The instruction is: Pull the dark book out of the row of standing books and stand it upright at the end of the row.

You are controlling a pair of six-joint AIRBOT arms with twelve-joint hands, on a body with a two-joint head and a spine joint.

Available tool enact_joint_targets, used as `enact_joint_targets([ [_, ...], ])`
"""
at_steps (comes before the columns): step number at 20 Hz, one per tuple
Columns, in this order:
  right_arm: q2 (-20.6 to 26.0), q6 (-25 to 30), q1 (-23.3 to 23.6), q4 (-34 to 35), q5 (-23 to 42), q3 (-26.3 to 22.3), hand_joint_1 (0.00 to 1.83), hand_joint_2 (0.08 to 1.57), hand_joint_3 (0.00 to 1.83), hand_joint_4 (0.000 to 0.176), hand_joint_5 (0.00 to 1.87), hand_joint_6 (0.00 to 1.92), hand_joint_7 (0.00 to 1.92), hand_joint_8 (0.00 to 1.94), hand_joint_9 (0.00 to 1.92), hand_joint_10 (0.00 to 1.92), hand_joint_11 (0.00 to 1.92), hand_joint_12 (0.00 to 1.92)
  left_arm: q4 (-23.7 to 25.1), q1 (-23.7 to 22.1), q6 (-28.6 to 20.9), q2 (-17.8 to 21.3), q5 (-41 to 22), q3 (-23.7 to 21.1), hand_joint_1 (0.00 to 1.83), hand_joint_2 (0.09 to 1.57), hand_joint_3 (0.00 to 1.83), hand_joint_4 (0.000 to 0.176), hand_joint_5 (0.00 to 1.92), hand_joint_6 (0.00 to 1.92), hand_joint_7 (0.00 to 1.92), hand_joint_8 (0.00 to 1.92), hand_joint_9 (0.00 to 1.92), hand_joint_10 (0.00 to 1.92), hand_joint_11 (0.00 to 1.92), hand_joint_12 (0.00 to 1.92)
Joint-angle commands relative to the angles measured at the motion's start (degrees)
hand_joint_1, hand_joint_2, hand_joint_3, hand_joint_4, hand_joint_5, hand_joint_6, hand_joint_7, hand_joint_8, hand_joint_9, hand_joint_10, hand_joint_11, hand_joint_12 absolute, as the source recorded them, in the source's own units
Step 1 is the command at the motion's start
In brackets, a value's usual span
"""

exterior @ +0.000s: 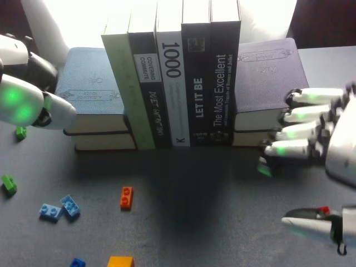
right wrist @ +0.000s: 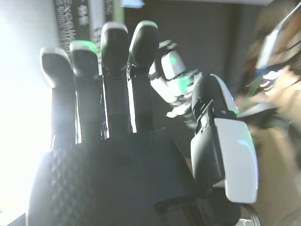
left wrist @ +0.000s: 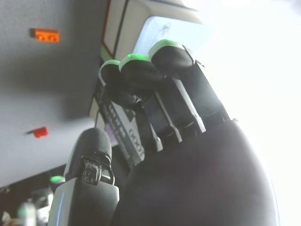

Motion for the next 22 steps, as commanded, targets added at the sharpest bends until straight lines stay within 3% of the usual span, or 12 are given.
enact_joint_targets([
  [1,0.5,-2.2,1.3,2.8,11.5,-0.3,0.09,1.27,0.01,0.0,0.19,0.01,0.19,0.0,0.17,0.02,0.0,0.68,2.0,-0.8,0.1,0.7,-4.2,0.2,0.09,1.26,0.0,0.022,0.19,0.02,0.23,0.0,0.22,0.05,0.0,0.9],
  [2,0.4,-4.7,1.7,5.5,11.5,-0.8,0.12,1.27,0.01,0.0,0.2,0.01,0.19,0.0,0.17,0.01,0.0,0.66,2.0,-0.8,0.1,0.7,-4.2,0.2,0.11,1.25,0.0,0.01,0.18,0.01,0.2,0.0,0.21,0.04,0.0,0.91],
  [4,-0.7,-13.1,3.7,12.4,11.5,-1.4,0.13,1.28,0.01,0.0,0.18,0.0,0.18,0.0,0.17,0.01,0.0,0.66,2.0,-0.8,0.1,0.7,-4.0,0.2,0.05,1.26,0.0,0.03,0.17,0.0,0.18,0.0,0.2,0.02,0.0,0.91],
  [6,-1.8,-18.8,5.0,16.7,11.6,-1.5,0.12,1.28,0.01,0.0,0.18,0.0,0.17,0.0,0.15,0.0,0.0,0.65,2.0,-0.8,0.1,0.7,-4.0,0.2,0.03,1.27,0.0,0.031,0.16,0.0,0.19,0.0,0.21,0.02,0.0,0.88],
  [8,-2.9,-23.7,6.6,20.5,11.8,-1.5,0.14,1.29,0.0,0.0,0.19,0.0,0.17,0.0,0.15,0.0,0.0,0.64,2.0,-0.8,0.1,0.7,-4.0,0.2,0.02,1.27,0.0,0.051,0.2,0.01,0.23,0.01,0.25,0.03,0.0,0.9],
  [9,-3.5,-25.3,7.6,22.2,11.8,-1.4,0.16,1.28,0.0,0.0,0.19,0.0,0.18,0.0,0.16,0.0,0.0,0.64,2.0,-0.8,0.1,0.7,-4.0,0.2,0.0,1.27,0.0,0.045,0.2,0.01,0.23,0.01,0.26,0.03,0.0,0.95],
  [11,-4.6,-26.0,10.5,26.2,10.8,-0.4,0.18,1.26,0.0,0.0,0.21,0.01,0.19,0.01,0.16,0.0,0.0,0.61,2.0,-0.7,0.2,0.7,-4.0,0.3,0.01,1.26,0.0,0.046,0.18,0.0,0.21,0.0,0.26,0.02,0.0,0.95],
  [13,-5.6,-27.9,9.2,25.8,13.4,0.3,0.11,1.24,0.0,0.0,0.16,0.0,0.15,0.0,0.12,0.0,0.0,0.45,2.1,-0.7,0.2,0.7,-4.0,0.2,0.02,1.25,0.0,0.052,0.16,0.0,0.19,0.0,0.24,0.01,0.0,0.87],
  [16,-6.6,-27.1,8.9,24.9,15.6,1.0,0.09,1.2,0.0,0.0,0.14,0.0,0.11,0.0,0.07,0.0,0.0,0.26,2.1,-0.8,0.2,0.7,-3.8,0.2,0.0,1.2,0.0,0.038,0.11,0.0,0.14,0.0,0.15,0.0,0.0,0.58],
  [17,-8.1,-27.1,7.7,24.9,19.5,1.7,0.07,1.18,0.0,0.0,0.13,0.0,0.12,0.0,0.07,0.0,0.0,0.22,2.1,-0.8,0.2,0.8,-3.8,0.2,0.0,1.19,0.0,0.037,0.05,0.01,0.04,0.0,0.06,0.01,0.0,0.42],
  [19,-10.6,-27.1,6.3,25.1,25.4,2.8,0.04,1.17,0.0,0.0,0.12,0.0,0.11,0.0,0.07,0.0,0.0,0.17,2.1,-1.0,0.2,0.7,-3.8,0.3,0.0,1.19,0.0,0.037,0.02,0.0,0.0,0.0,0.03,0.0,0.0,0.32],
  [22,-13.9,-28.0,5.8,25.5,31.3,4.4,0.0,1.15,0.0,0.0,0.1,0.0,0.09,0.0,0.05,0.0,0.0,0.08,2.2,-1.0,0.2,0.8,-3.8,0.3,0.0,1.18,0.0,0.011,0.0,0.0,0.05,0.01,0.06,0.01,0.0,0.34],
])
